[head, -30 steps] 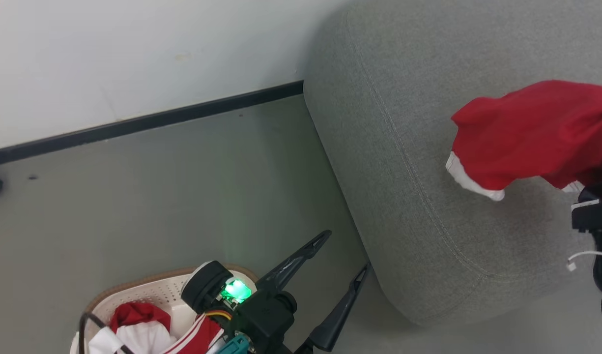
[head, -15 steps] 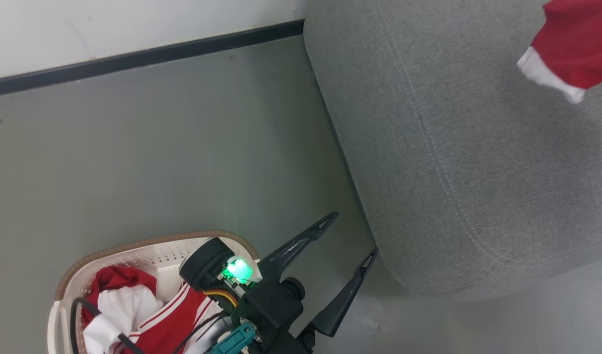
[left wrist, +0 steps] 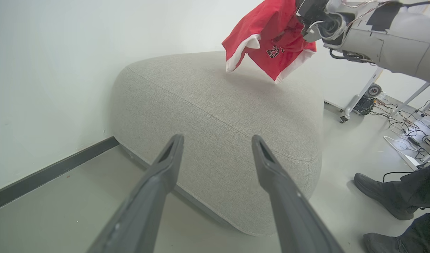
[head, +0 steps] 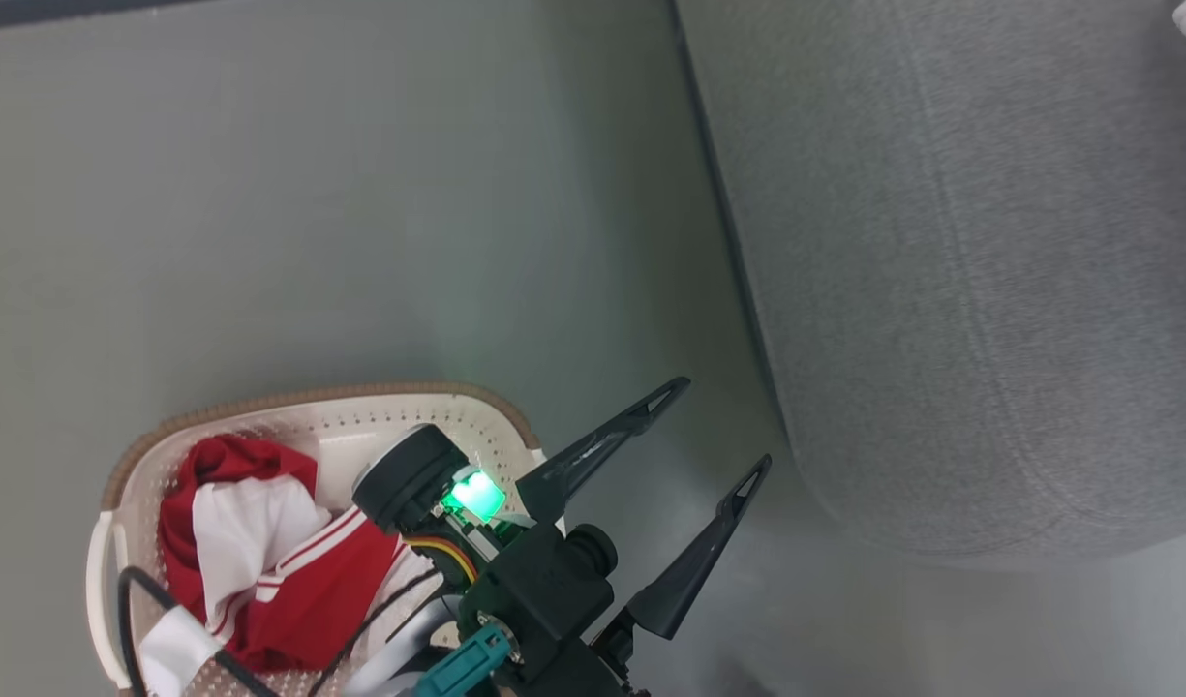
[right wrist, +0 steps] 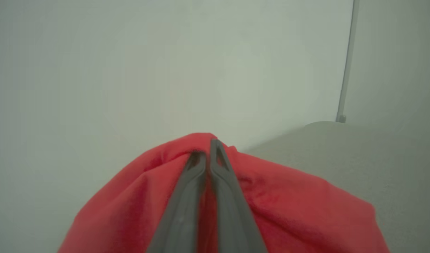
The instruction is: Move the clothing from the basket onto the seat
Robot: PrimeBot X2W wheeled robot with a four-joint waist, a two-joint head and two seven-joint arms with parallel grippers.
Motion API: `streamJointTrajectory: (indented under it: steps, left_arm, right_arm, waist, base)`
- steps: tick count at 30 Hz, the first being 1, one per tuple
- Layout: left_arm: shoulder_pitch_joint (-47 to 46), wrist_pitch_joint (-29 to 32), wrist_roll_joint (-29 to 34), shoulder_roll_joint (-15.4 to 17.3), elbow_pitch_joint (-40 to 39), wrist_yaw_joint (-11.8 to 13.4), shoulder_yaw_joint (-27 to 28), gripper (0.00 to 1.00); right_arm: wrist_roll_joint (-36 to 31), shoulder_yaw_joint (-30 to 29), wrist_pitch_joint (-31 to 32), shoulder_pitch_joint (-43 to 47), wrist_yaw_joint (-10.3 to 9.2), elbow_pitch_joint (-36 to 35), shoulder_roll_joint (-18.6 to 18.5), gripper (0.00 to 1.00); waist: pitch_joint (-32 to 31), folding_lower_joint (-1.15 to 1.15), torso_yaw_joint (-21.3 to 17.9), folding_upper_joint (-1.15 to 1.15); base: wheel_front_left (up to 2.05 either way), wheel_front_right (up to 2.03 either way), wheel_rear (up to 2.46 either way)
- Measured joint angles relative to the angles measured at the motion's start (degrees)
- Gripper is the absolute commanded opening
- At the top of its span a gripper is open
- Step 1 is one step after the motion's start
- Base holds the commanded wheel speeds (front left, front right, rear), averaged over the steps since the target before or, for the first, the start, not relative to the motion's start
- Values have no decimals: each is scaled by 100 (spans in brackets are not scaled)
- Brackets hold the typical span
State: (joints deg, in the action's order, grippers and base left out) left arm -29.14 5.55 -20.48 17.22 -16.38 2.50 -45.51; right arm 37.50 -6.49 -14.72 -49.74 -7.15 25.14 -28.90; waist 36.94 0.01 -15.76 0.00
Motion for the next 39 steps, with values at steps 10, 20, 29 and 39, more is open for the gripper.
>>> streamJointTrajectory:
  steps: [10, 20, 29, 39]
  left_arm:
    - [-160, 41, 51, 98, -67, -5, 83, 100]
    - [-336, -12, 89, 97, 46, -57, 137, 100]
    - [-336, -194, 88, -1, 299, -108, 85, 100]
    - [-326, -521, 0, -124, 660, -149, 116, 100]
  right_arm:
    - [37, -111, 0, -378, 0, 627, 276, 0]
    - [-38, -185, 0, -520, 0, 1103, 474, 0]
    - [-225, -291, 0, -515, 2, 1381, 470, 100]
    - [-576, -277, 0, -182, 73, 1365, 695, 100]
  waist:
    - [615, 0, 197, 0]
    - [850, -1, 244, 0]
    - [697, -1, 298, 0]
    - [302, -1, 376, 0]
  base:
    - [0, 0, 0]
    - [0, 0, 0]
    - [0, 0, 0]
    - [0, 0, 0]
